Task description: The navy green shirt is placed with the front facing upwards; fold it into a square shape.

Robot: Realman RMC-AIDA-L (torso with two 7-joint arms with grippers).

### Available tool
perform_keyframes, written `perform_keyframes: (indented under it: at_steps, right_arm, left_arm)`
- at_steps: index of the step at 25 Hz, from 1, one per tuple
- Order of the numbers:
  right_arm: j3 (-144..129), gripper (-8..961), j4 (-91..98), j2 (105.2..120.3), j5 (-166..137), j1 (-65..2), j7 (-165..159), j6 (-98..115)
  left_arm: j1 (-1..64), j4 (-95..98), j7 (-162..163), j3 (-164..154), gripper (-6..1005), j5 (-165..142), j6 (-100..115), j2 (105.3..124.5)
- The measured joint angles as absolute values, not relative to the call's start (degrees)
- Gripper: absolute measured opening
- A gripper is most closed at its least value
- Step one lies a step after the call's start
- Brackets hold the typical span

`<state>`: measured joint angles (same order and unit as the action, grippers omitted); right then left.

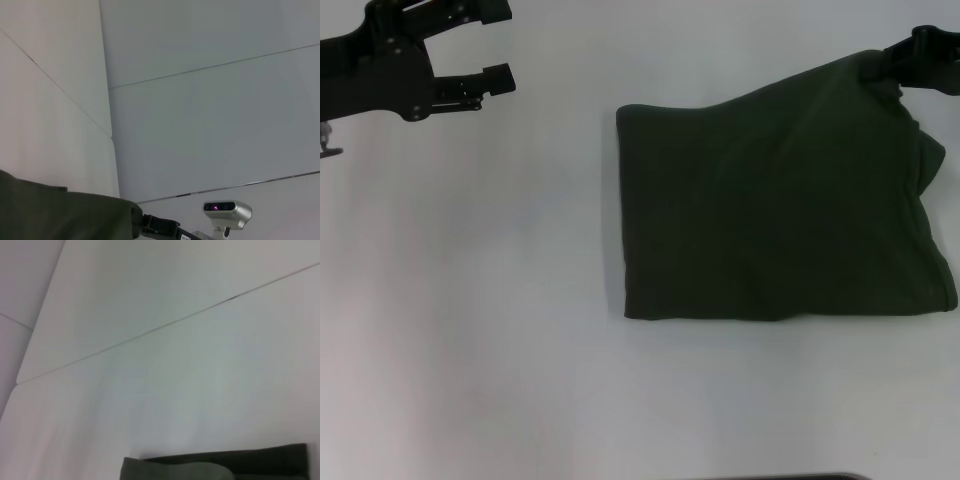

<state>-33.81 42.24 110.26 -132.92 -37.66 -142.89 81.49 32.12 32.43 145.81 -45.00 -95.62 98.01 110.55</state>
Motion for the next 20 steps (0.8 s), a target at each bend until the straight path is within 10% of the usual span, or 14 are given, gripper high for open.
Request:
perform_keyframes:
  at_steps: [20]
  right_arm:
    - [-32.0, 158, 42.4, 106.20, -134.1, -36.2, -147.0, 81.8]
  left_arm:
    - [31.9, 32.4, 144.8, -45.1, 906, -95.6, 98.4, 110.75]
